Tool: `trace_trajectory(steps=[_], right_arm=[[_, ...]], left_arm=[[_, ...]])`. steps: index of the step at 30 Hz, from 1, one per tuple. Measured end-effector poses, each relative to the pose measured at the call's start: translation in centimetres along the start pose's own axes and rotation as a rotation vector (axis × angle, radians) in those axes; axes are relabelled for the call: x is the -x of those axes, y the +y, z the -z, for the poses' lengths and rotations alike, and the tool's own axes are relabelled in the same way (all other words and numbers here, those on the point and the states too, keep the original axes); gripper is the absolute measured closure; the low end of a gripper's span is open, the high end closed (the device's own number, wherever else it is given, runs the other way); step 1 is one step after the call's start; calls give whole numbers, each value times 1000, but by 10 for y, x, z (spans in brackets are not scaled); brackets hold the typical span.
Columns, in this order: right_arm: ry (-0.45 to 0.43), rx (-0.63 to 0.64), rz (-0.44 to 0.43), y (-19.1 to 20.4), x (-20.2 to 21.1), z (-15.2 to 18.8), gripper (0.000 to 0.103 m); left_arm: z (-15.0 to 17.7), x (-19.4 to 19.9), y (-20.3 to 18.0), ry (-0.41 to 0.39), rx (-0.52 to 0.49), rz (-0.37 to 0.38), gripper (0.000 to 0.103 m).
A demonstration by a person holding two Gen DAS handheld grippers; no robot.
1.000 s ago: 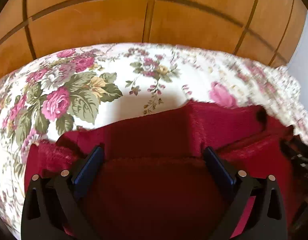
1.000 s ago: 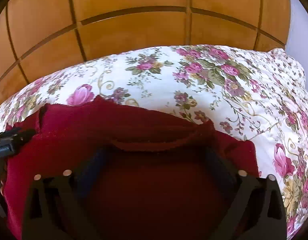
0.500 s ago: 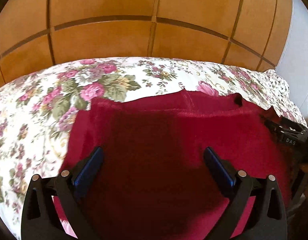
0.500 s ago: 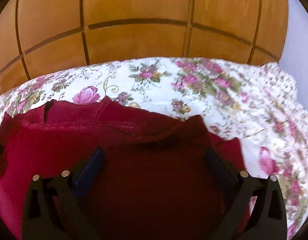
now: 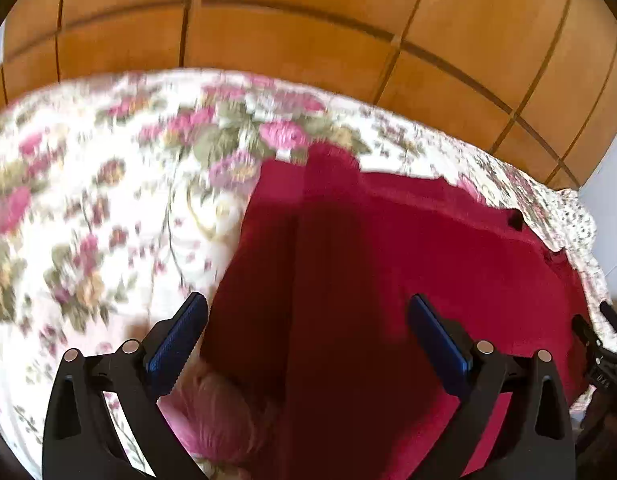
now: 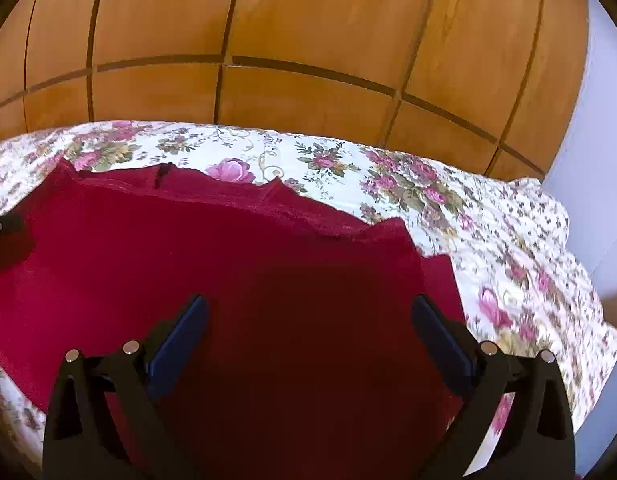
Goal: Fold small clothes
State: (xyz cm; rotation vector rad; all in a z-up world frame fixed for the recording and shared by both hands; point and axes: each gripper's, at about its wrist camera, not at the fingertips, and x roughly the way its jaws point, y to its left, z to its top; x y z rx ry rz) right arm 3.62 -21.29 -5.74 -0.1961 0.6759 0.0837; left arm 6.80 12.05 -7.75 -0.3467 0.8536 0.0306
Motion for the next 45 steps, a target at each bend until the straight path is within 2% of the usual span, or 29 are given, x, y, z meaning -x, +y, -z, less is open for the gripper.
trace_trajectory(steps=[2, 5, 8, 13, 17, 19, 23, 34, 39, 45], right_arm=[[-7, -41, -17, 2, 9, 5, 2], [-10, -71, -48, 8, 18, 11, 2], [13, -35, -48, 22, 16, 17, 2], [39, 18, -20, 37, 1, 29, 2], [76, -97, -86, 26, -11, 37, 2], [81, -113, -103, 23, -12, 38, 2], [65, -102, -86, 27, -11, 39, 2], [63, -178, -22, 31, -5, 43, 2], [81, -189, -37, 28, -6, 40, 2], [78, -160, -48, 28, -3, 39, 2]], left_arm=[[7, -3, 8, 35, 43, 36, 4], [14, 1, 7, 18, 31, 55, 4], [17, 0, 2, 22, 1, 40, 4], [16, 0, 7, 36, 24, 57, 4], [17, 3, 9, 36, 37, 91, 4], [19, 7, 11, 32, 68, 125, 4], [22, 11, 15, 21, 119, 185, 4], [22, 10, 15, 14, 138, 222, 4], [20, 11, 24, 12, 187, 274, 4], [21, 15, 28, -10, 219, 297, 4]])
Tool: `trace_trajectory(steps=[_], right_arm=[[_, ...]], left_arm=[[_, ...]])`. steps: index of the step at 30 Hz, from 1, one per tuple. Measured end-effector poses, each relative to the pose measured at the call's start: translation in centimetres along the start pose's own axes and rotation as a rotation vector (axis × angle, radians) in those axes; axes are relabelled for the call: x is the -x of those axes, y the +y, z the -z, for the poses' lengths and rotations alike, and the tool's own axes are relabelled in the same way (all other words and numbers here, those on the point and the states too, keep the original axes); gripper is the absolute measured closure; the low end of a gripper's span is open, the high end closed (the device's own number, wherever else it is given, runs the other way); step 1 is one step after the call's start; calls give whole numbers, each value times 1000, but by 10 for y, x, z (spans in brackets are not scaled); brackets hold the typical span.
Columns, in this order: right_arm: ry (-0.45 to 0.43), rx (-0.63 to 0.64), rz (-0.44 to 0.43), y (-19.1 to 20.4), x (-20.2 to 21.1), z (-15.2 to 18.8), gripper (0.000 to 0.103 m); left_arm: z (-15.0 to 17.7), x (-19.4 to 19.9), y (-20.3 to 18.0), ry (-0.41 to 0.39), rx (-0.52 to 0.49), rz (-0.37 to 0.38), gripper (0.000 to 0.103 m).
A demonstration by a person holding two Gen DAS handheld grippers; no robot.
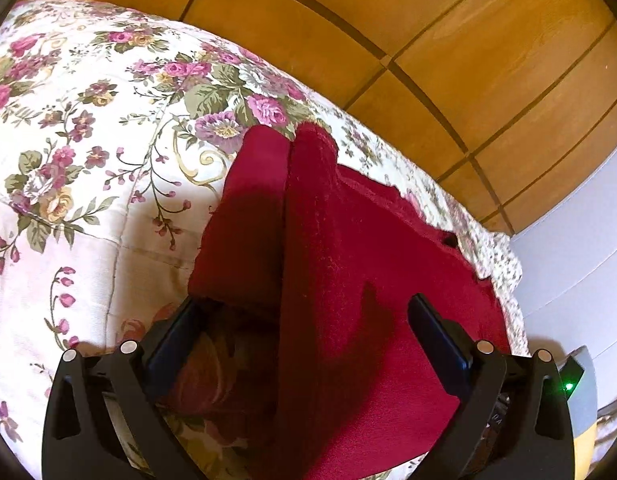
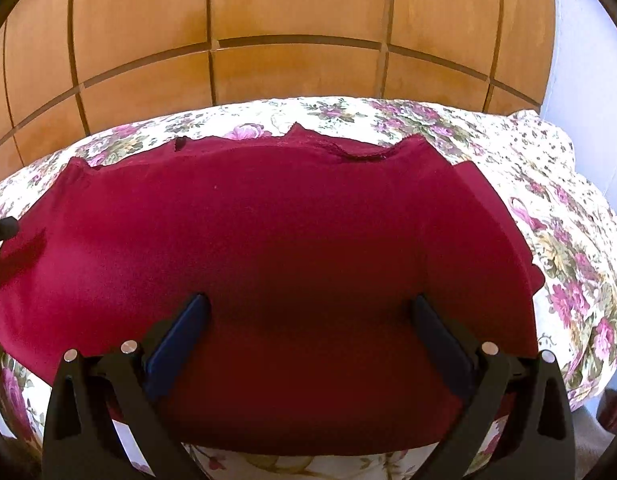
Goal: Fold small clothes
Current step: 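Grasp the shirt edge with the left gripper and fold it over the body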
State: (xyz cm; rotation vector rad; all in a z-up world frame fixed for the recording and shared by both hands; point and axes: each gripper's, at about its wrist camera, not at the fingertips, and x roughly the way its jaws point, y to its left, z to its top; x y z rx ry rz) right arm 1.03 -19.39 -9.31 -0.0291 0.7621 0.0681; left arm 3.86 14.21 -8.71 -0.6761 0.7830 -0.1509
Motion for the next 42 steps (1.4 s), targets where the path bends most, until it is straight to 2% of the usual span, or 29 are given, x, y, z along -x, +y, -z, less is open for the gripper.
trace_trajectory(steps=[3, 7, 10, 12, 15, 16, 18, 21, 25, 27, 31, 32, 33, 34, 36, 38, 42], right_arm=[[21, -16, -17, -8, 6, -5, 2], [-28, -73, 10, -21, 21, -8, 2], [-17, -87, -43, -22, 26, -8, 2], [0, -74, -40, -19, 23, -7, 2], [83, -4, -32, -6, 6, -1, 2], [79, 25, -8, -1, 1, 3, 2], [44, 36, 16, 2, 3, 6, 2], [59, 15, 2, -1, 2, 5, 2], [56, 14, 2, -2, 1, 5, 2], [57, 12, 1, -2, 2, 6, 2], [66, 9, -4, -2, 3, 5, 2], [67, 9, -4, -2, 3, 5, 2], [67, 9, -5, -2, 3, 4, 2], [68, 8, -5, -2, 3, 4, 2], [69, 6, -6, -2, 3, 4, 2], [68, 5, -5, -2, 3, 4, 2], [69, 4, -6, -2, 3, 4, 2]], left_arm=[[-1, 9, 6, -42, 44, 3, 4], [-3, 14, 8, -60, 34, 7, 4], [-2, 6, 4, -10, 3, 25, 4], [1, -1, -3, 11, -42, 0, 4], [3, -8, -9, 17, -103, -31, 4], [2, -10, -8, 17, -98, -26, 4], [-3, -14, -2, 16, -54, -31, 13], [-9, -16, 4, 23, 7, -12, 16], [-15, -12, 18, 31, 116, 81, 16], [-14, -10, 18, 39, 101, 97, 16], [-12, -16, 9, 73, 9, 67, 15], [-15, -19, 8, 84, 11, 71, 28], [-17, -24, 8, 112, 23, 72, 51], [-18, -30, 9, 135, 40, 73, 59], [-17, -36, 10, 153, 67, 80, 70], [-16, -37, 4, 155, 32, 79, 75], [-17, -26, -3, 110, 22, 98, 79]])
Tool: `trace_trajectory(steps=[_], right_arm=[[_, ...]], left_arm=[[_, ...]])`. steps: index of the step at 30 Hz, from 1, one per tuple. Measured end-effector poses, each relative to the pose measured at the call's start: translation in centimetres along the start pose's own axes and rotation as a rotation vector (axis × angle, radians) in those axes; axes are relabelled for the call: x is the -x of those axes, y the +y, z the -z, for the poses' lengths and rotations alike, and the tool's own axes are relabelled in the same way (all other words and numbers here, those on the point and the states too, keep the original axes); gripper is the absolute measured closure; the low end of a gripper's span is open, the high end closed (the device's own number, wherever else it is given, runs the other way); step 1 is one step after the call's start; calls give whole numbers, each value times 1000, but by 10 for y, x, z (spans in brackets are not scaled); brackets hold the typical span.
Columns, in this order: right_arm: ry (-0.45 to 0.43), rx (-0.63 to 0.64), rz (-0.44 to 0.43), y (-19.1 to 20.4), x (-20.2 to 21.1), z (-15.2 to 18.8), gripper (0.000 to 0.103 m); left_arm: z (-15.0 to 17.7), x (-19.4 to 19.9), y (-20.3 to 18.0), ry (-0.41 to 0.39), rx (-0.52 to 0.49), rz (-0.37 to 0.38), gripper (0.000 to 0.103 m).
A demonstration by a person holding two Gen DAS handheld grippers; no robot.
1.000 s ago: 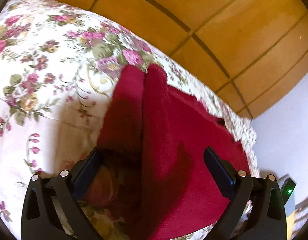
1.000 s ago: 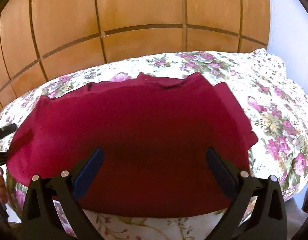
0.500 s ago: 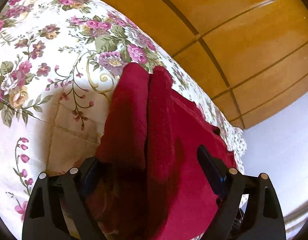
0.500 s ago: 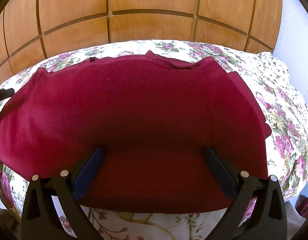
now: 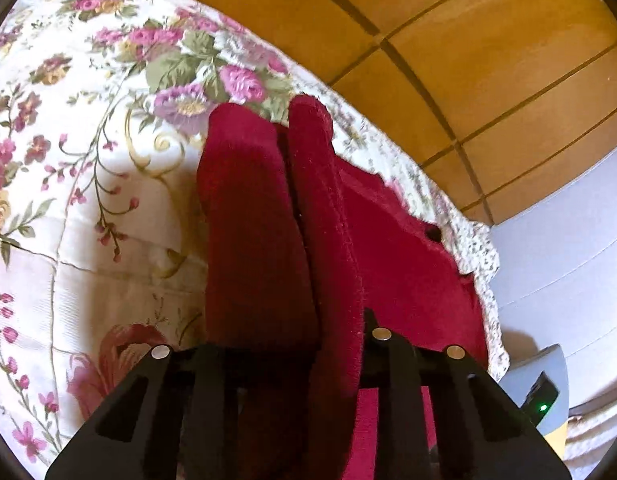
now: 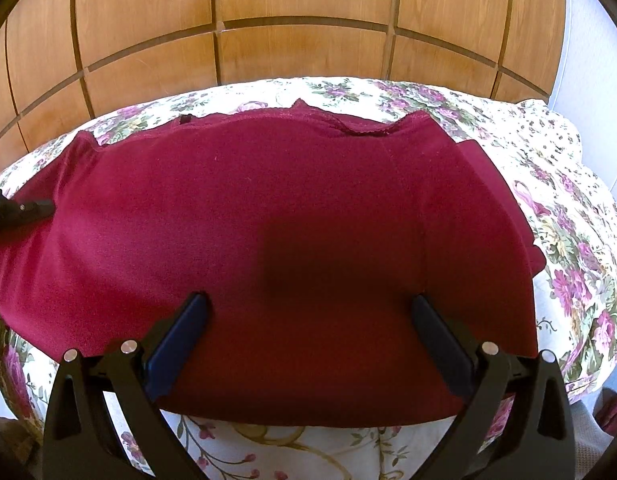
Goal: Fold small clothes
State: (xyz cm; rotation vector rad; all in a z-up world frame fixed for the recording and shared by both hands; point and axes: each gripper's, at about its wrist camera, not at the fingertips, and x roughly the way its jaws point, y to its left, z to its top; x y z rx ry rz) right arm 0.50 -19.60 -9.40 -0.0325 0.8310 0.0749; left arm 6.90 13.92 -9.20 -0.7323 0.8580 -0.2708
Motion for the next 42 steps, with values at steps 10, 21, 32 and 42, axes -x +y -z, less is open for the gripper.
trace_trajectory(steps=[10, 21, 32, 42], right_arm=[[10, -7, -9, -2, 1, -2, 2], [56, -216, -18, -85, 23, -22, 2], [232, -719, -140, -190, 0, 7, 2], [46, -925, -177, -213, 29, 13, 2]], left_arm=[[-4, 32, -96, -105, -287, 134, 81], [1, 13, -181, -87, -446, 244, 81], [33, -32, -233, 3, -503, 284, 81], [54, -81, -257, 82, -539, 273, 81]])
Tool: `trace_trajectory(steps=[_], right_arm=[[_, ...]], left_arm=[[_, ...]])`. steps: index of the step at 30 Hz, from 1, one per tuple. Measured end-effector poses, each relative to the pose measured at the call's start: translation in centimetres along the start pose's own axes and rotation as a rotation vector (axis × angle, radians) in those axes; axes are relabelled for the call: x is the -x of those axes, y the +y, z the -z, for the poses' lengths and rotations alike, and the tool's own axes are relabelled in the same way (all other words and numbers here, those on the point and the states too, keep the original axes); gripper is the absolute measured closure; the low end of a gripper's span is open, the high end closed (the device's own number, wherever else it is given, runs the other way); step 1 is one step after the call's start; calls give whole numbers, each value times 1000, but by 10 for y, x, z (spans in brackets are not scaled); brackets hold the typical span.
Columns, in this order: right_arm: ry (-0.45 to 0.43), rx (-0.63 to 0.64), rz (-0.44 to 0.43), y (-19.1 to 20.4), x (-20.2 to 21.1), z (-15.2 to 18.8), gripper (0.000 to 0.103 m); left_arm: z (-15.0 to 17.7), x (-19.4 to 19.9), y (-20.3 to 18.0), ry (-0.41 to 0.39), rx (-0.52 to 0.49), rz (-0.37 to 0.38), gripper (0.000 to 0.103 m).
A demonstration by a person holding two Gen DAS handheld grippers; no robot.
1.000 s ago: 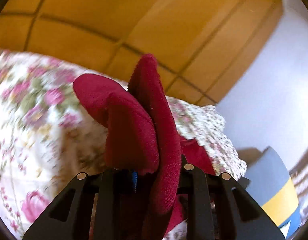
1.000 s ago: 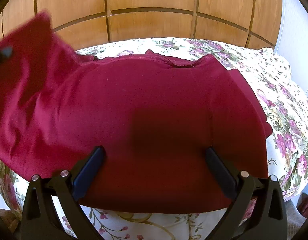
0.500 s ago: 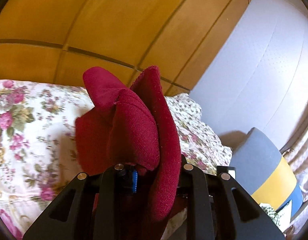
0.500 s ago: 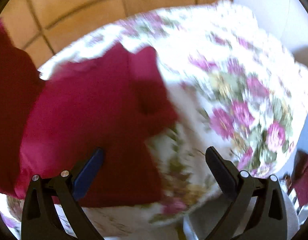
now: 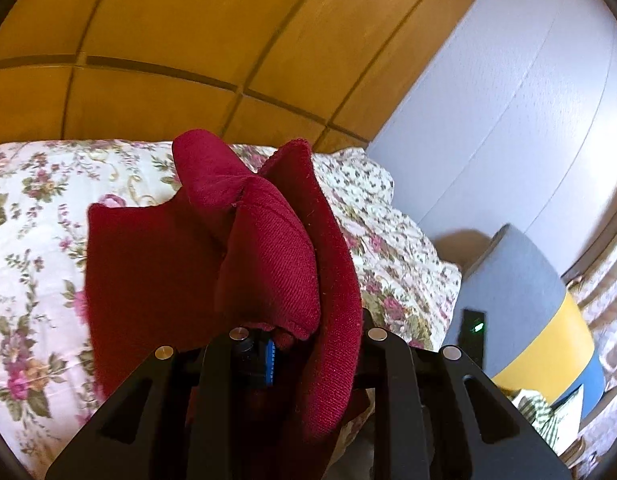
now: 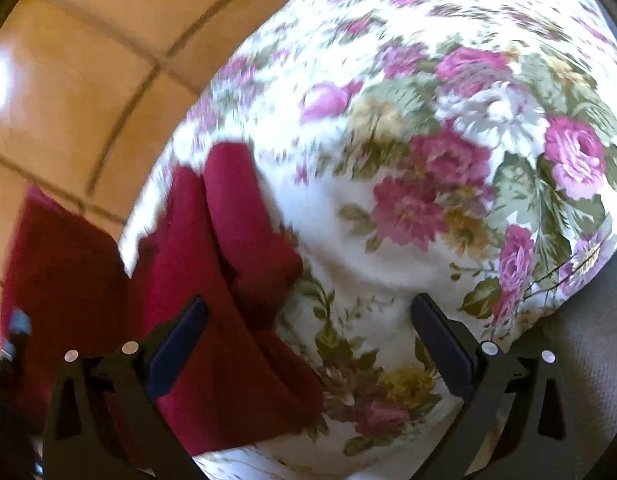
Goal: Fold small clothes
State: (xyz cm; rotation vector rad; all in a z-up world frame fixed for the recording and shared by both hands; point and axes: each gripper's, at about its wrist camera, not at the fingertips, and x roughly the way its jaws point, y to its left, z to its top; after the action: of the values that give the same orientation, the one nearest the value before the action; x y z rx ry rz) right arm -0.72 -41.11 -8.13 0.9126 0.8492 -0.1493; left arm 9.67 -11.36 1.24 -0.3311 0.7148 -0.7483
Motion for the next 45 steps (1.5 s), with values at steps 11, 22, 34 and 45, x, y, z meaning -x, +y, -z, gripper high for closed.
trace_trajectory(steps=[11, 22, 34, 45], right_arm=[[-8, -199, -23, -29, 2, -6, 2], [-19, -249, -46, -43, 6, -8, 2], [-22, -230, -33, -40, 2, -7, 2], [-232, -56, -3, -6, 41, -3, 2]], left_arm=[[9, -53, -19, 89, -68, -38, 81], [30, -104, -42, 222, -179, -66, 67], [51, 2, -26, -40, -93, 94, 18], [71, 11, 44, -17, -11, -242, 18]])
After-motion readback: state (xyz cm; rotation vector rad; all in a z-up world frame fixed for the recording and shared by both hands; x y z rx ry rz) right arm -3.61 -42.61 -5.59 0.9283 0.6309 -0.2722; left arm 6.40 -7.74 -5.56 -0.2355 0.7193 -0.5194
